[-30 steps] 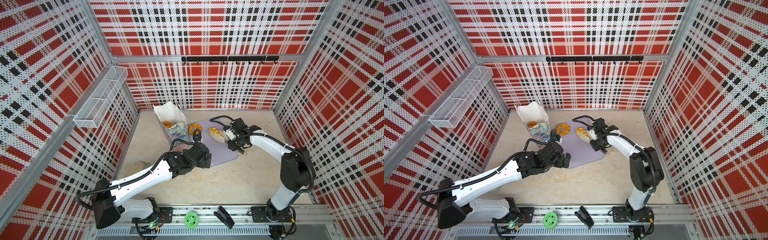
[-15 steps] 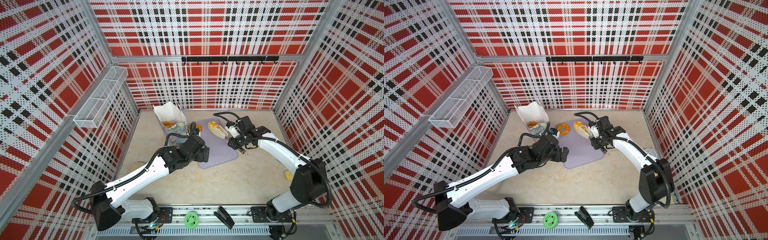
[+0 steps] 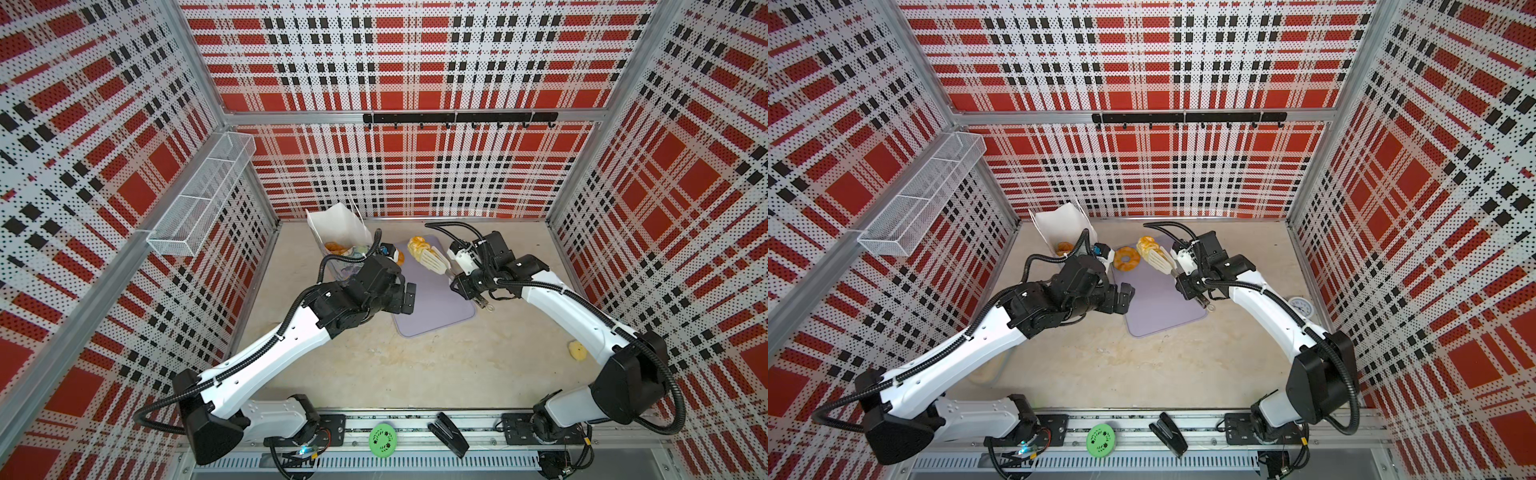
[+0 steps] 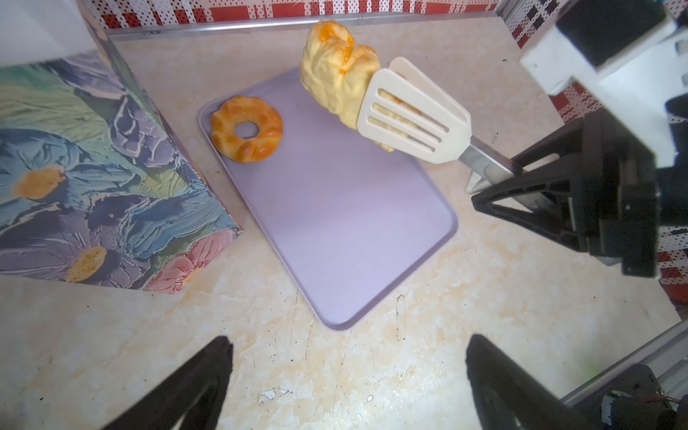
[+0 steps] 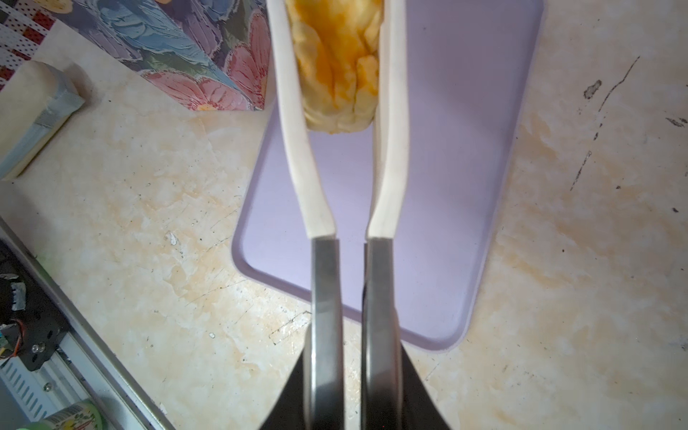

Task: Place the fake bread into the paper bag
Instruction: 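Carry the bun toward the floral bag while the left spatula nears it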

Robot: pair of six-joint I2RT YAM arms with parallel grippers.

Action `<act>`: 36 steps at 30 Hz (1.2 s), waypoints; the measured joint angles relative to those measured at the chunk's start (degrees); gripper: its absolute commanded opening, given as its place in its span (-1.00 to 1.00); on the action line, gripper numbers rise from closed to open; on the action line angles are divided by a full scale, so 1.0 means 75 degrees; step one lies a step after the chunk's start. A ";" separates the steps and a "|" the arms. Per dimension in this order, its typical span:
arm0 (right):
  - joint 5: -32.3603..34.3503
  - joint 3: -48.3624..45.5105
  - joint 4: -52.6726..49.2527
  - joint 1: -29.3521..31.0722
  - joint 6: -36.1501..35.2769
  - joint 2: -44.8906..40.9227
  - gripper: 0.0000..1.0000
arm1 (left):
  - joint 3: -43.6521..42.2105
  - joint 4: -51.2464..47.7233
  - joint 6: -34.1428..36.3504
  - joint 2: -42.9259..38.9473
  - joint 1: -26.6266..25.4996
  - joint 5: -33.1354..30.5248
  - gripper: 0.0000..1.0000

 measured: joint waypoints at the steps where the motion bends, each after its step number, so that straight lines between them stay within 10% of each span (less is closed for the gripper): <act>1: -0.0009 0.0023 0.0000 0.0023 0.0015 -0.0032 -0.49 | 0.0076 -0.0026 0.0015 -0.0006 0.0026 0.0003 0.99; 36: -0.0746 0.2092 0.0714 0.0901 0.0921 -0.0204 -0.47 | 0.1244 -0.1142 0.0291 -0.1274 0.1530 -0.0108 0.99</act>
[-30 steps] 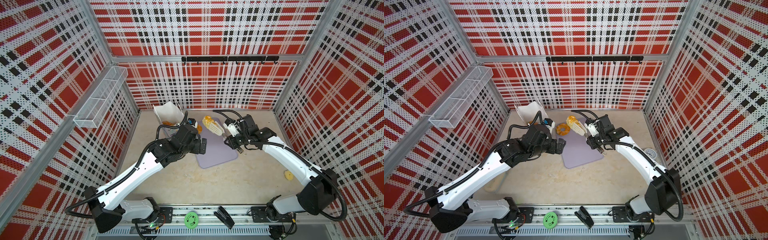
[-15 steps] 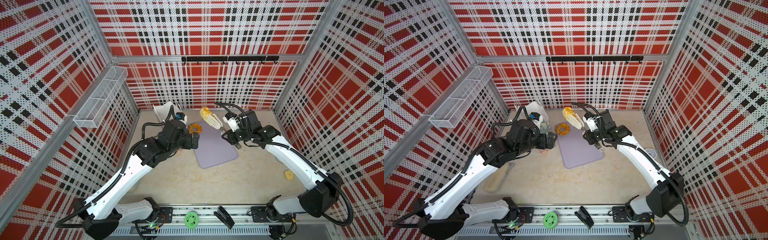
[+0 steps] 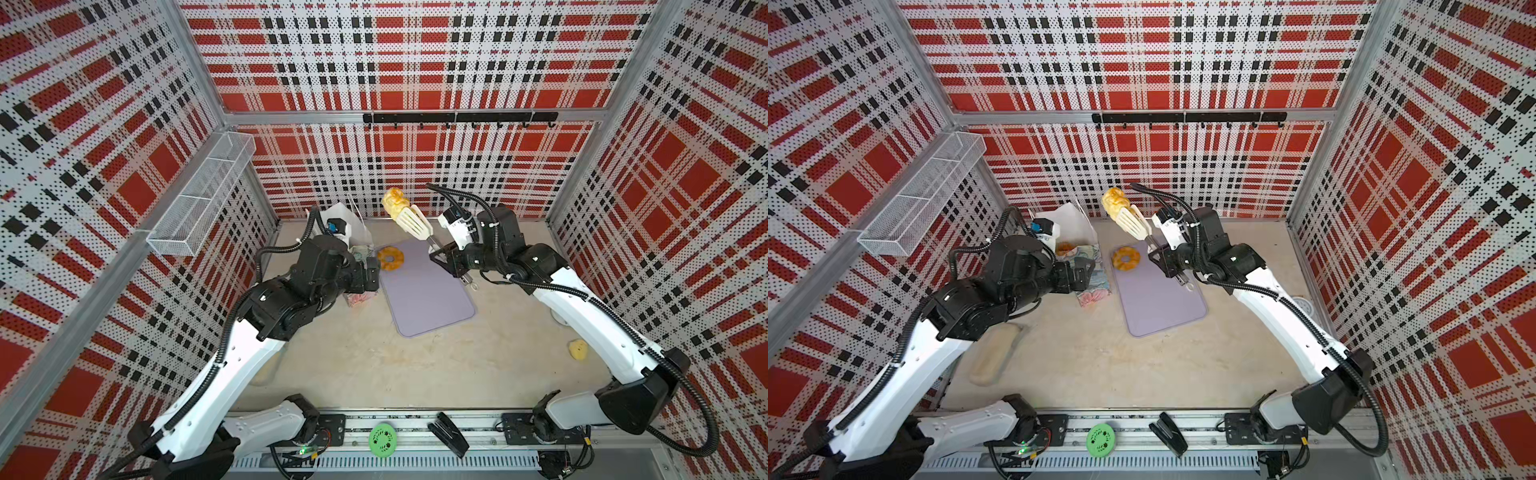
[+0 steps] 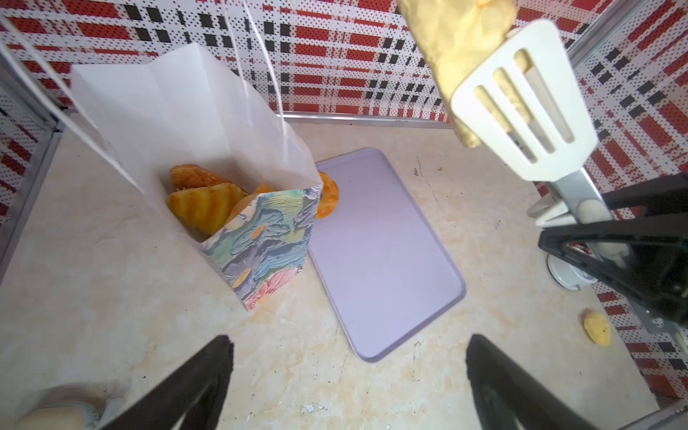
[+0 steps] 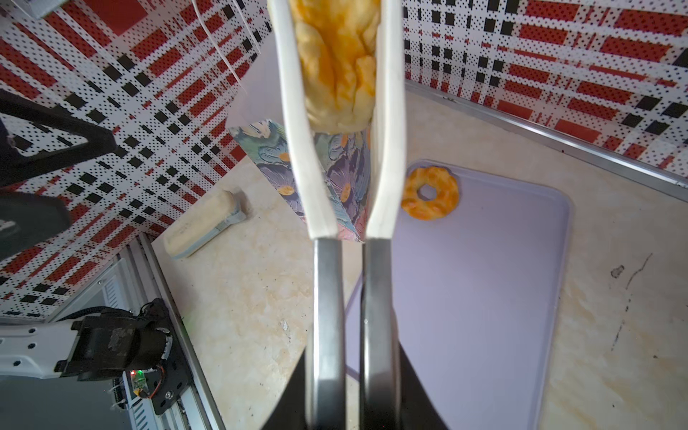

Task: Place the fake bread into the paper bag
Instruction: 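Carry the bun toward the floral bag while the left spatula nears it, then lower the braided bun into the bag and open the right tongs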

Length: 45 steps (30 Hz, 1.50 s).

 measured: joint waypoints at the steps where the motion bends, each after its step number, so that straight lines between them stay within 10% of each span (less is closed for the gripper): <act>1: -0.0015 0.0105 0.0050 0.0082 0.0023 0.0076 -0.47 | 0.0000 -0.0023 0.0000 -0.0099 0.0070 -0.0038 0.99; 36: 0.1250 0.3931 -0.1102 0.1702 -0.0411 0.3835 -0.41 | -0.1542 -0.0519 -0.0440 -0.1582 0.2253 0.0187 0.99; 45: 0.1533 0.4590 -0.1524 0.1705 -0.0574 0.4255 0.02 | -0.1824 -0.0530 -0.0510 -0.1594 0.2250 0.0425 0.99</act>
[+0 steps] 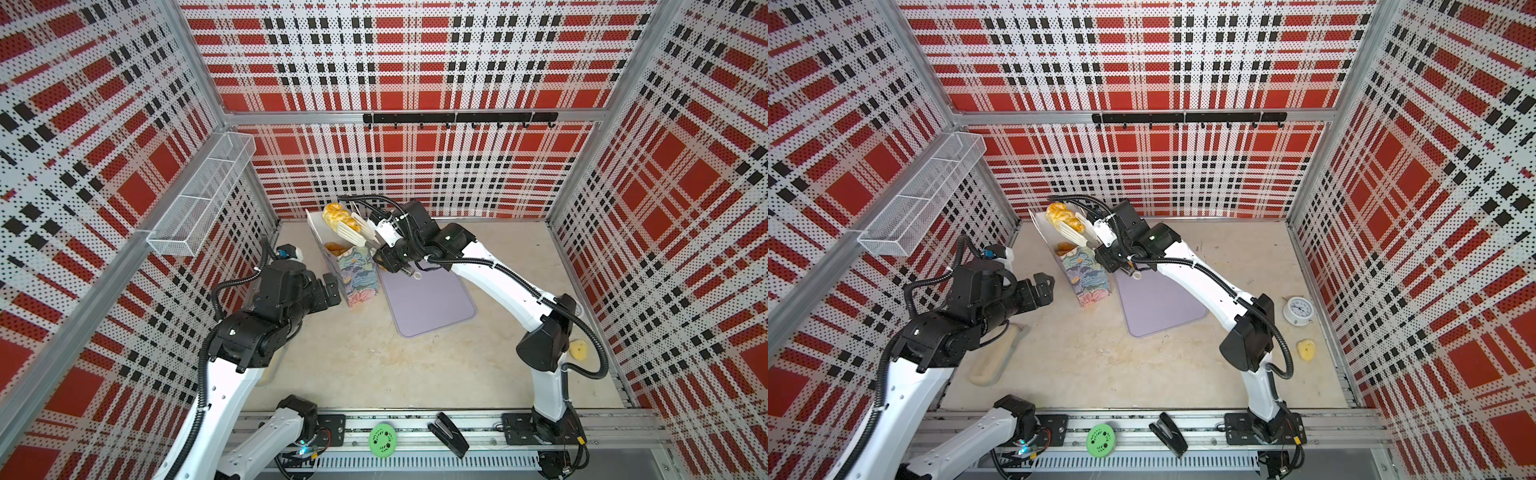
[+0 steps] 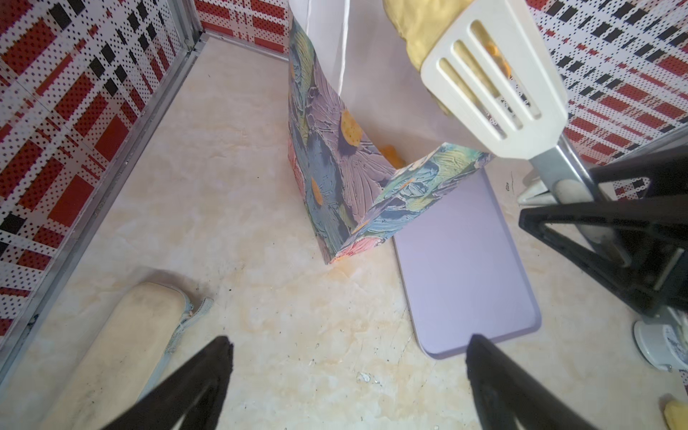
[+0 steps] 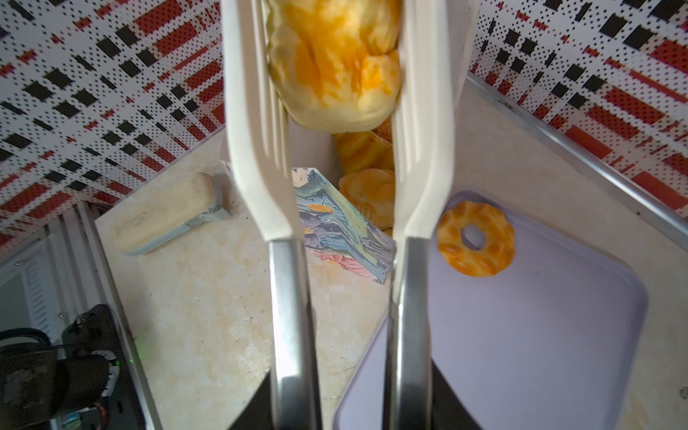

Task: Place the fake bread into the paper bag
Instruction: 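Lower the braided bun into the bag and open the right tongs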

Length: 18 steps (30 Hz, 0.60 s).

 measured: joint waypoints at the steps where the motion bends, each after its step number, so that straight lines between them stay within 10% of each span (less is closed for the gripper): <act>1: 0.0038 0.0026 -0.0032 0.0000 -0.0017 0.0012 0.07 | -0.0035 -0.0006 -0.0012 -0.0009 0.0000 0.0009 0.99; 18: 0.0399 -0.0562 -0.0105 0.0000 -0.0073 -0.0764 0.14 | -0.0297 -0.0023 -0.0420 -0.0038 -0.0892 -0.0501 0.99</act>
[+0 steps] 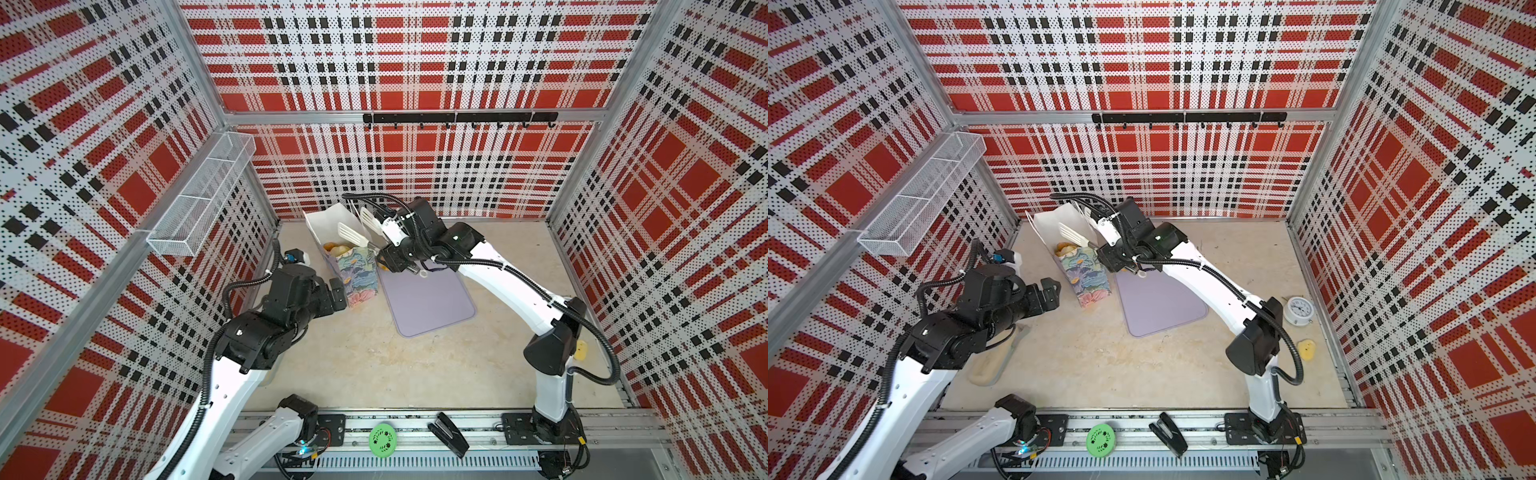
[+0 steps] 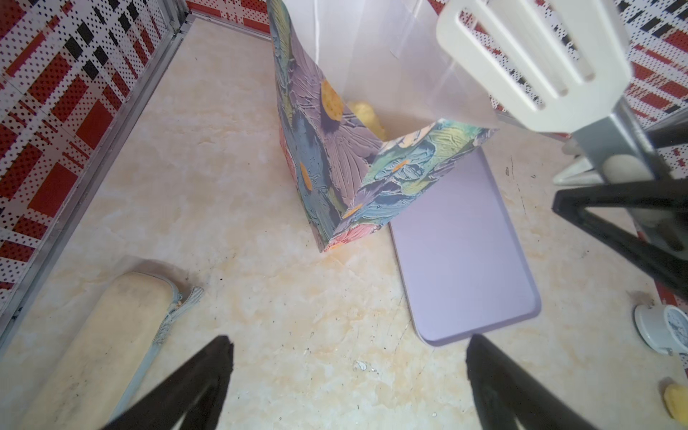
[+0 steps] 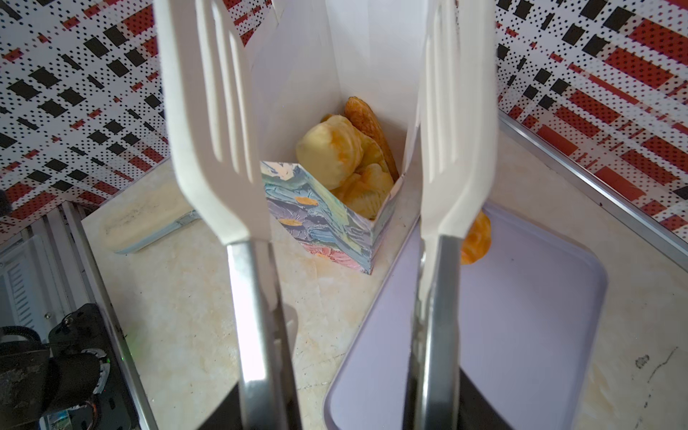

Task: Place the fake bread into the paper bag
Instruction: 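Lower the braided bun into the bag and open the right tongs, then move the empty tongs over the ring bun while the left spatula draws back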

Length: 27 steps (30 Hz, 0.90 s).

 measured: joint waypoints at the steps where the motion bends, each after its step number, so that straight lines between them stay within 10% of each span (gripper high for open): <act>1: 0.0093 -0.0213 0.0012 -0.0003 -0.0026 -0.0221 0.14 | -0.0047 0.0000 -0.0064 0.0000 -0.0134 -0.0099 0.99; 27: 0.0702 -0.3258 0.0306 -0.1894 -0.0157 -0.1049 0.07 | -0.1408 0.0111 -0.1492 -0.0131 -0.2276 -0.1553 0.99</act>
